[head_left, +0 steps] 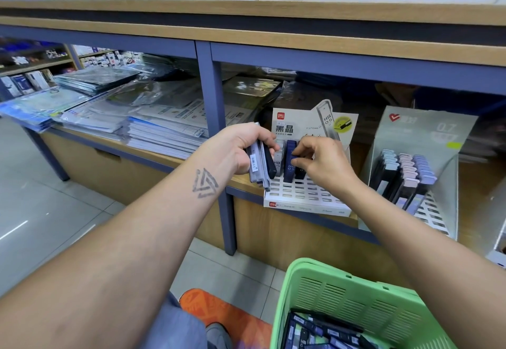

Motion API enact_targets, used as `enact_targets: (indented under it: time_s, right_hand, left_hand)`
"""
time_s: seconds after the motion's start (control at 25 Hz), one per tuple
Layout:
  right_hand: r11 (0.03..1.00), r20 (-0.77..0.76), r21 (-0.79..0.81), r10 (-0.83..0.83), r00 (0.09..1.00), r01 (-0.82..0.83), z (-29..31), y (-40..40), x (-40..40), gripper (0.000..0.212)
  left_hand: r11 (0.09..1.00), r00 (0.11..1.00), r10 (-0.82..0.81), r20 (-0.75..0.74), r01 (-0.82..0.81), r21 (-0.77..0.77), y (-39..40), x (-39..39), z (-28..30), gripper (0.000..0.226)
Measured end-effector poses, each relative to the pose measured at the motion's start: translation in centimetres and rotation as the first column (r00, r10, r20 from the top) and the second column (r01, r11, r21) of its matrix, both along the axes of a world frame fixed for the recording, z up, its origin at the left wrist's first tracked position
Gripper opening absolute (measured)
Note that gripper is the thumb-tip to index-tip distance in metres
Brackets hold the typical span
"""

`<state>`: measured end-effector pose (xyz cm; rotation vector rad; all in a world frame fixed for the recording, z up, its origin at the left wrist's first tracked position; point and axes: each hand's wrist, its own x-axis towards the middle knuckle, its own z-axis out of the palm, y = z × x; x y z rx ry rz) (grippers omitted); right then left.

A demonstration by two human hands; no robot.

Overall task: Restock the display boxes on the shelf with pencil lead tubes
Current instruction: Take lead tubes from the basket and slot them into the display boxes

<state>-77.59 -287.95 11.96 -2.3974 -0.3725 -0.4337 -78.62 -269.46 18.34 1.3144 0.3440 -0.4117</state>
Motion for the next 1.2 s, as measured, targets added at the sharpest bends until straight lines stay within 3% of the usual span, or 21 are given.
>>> enact_targets:
  time_s: [0.12,0.32,0.4,0.44,0.52,0.6,0.76,0.88,1.04,1.2]
  right_hand:
    - [0.996,0.042,-0.078,-0.036,0.998,0.039,0.0,0.2,0.7,0.006]
    - [0.952,0.132,-0.295,-0.050,0.990,0.088,-0.1,0.2,0.7,0.020]
    - [0.948,0.110,-0.308,-0.045,0.993,0.077,0.2,0.3,0.4,0.025]
    - [0.972,0.069,-0.230,-0.037,0.997,0.052,0.5,0.4,0.0,0.025]
    - [0.984,-0.152,0.179,0.039,0.988,-0.011,1.8,0.7,-1.4,0.017]
    - [0.859,-0.365,0.513,0.228,0.903,-0.009,3.2,0.8,-3.2,0.017]
    - [0.783,-0.478,0.622,0.360,0.801,0.019,3.9,0.2,-4.8,0.024]
    - [0.704,-0.450,0.705,0.352,0.821,0.085,3.8,-0.7,-4.4,0.010]
    - [0.699,-0.410,0.701,0.228,0.883,0.145,3.3,-2.0,-3.7,0.009]
    - [0.700,-0.437,0.696,0.238,0.868,0.158,3.3,-2.9,-3.4,0.010]
  left_hand:
    - [1.000,1.000,-0.001,0.000,0.001,0.006,-0.1,0.1,0.0,0.025]
    - [1.000,1.000,-0.003,-0.010,0.003,-0.003,-0.1,0.1,0.0,0.024]
    - [1.000,1.000,-0.015,-0.003,0.015,-0.020,-0.1,0.1,-0.1,0.021]
    - [0.999,1.000,-0.021,0.003,0.021,-0.033,-0.3,0.0,0.0,0.020]
    - [0.998,0.999,-0.038,0.014,0.039,-0.052,-0.7,0.1,0.0,0.014]
    - [0.996,0.998,-0.062,0.007,0.062,-0.067,-1.2,0.0,0.1,0.012]
    - [0.993,0.997,-0.074,-0.013,0.073,-0.095,-2.0,-0.1,0.2,0.010]
    - [0.992,0.997,-0.070,-0.018,0.068,-0.106,-2.5,-0.3,0.5,0.012]
    - [0.999,1.000,0.010,-0.003,-0.010,-0.054,-2.6,0.4,0.0,0.010]
    - [0.998,0.999,0.024,0.048,-0.021,-0.057,-2.8,0.6,-0.2,0.011]
